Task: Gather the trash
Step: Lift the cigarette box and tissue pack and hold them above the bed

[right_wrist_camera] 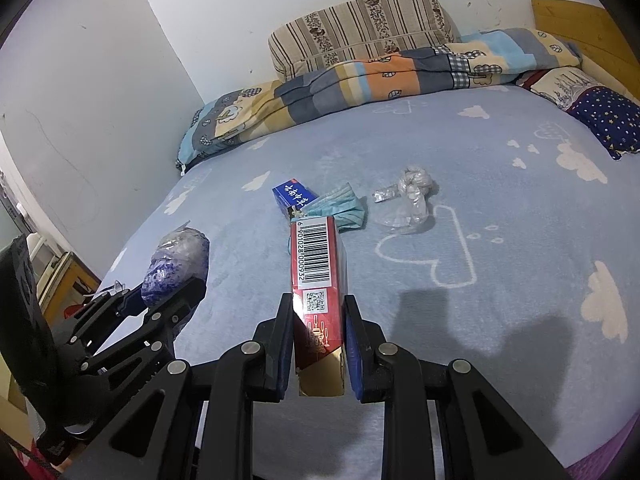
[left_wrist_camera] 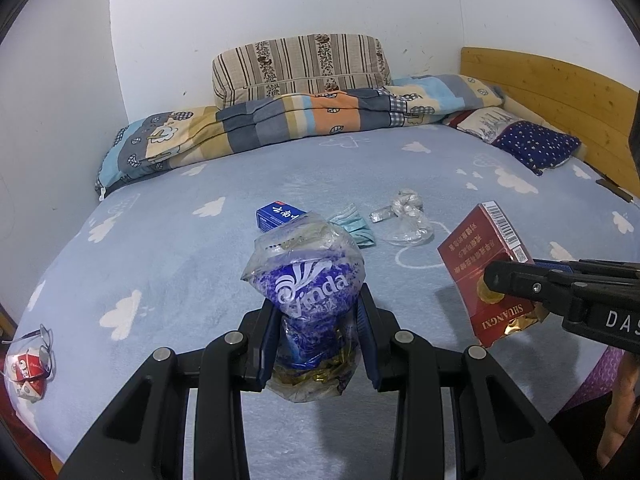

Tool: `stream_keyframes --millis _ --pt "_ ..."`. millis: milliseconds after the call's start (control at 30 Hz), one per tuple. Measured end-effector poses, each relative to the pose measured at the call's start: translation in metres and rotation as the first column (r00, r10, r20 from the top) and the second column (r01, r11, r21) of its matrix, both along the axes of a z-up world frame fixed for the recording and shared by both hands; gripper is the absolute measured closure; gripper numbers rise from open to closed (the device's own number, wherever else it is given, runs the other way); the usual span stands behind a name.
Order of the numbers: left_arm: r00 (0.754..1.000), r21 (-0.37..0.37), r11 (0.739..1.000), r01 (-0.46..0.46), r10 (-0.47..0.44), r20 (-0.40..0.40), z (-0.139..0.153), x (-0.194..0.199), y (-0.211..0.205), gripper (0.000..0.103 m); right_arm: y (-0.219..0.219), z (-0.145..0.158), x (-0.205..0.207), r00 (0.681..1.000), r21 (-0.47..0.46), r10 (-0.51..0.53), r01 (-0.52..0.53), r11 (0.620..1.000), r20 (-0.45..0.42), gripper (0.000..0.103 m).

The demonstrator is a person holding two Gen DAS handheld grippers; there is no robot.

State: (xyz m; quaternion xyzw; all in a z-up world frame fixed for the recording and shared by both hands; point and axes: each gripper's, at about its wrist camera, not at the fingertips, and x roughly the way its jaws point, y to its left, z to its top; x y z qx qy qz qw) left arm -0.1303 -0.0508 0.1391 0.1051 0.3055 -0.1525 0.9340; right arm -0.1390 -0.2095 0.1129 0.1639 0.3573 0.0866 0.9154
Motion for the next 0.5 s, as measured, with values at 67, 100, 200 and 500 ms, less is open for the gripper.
stream_keyframes --millis 67,100,200,500 --pt "1.000 0.001 1.000 0.000 0.000 0.000 0.0000 -0.0002 -0.0002 0.069 0.0000 0.0000 0.0001 1.000 0.000 0.000 0.000 1.000 0.000 0.079" --pt "1.000 0.000 1.000 -0.001 0.001 0.001 0.0000 -0.0003 0.0000 0.069 0.0000 0.0003 -0.0001 1.000 0.001 0.000 0.000 1.000 0.001 0.079" --pt "1.000 0.001 1.000 0.000 0.000 0.002 -0.0001 -0.0003 -0.0003 0.069 -0.0004 0.0001 -0.0002 1.000 0.001 0.000 0.000 1.000 0.001 0.079" --pt "1.000 0.003 1.000 0.003 -0.003 0.005 0.0002 -0.0001 0.0001 0.069 -0.0015 0.0000 -0.0004 1.000 0.002 0.001 -0.001 1.000 0.001 0.079"
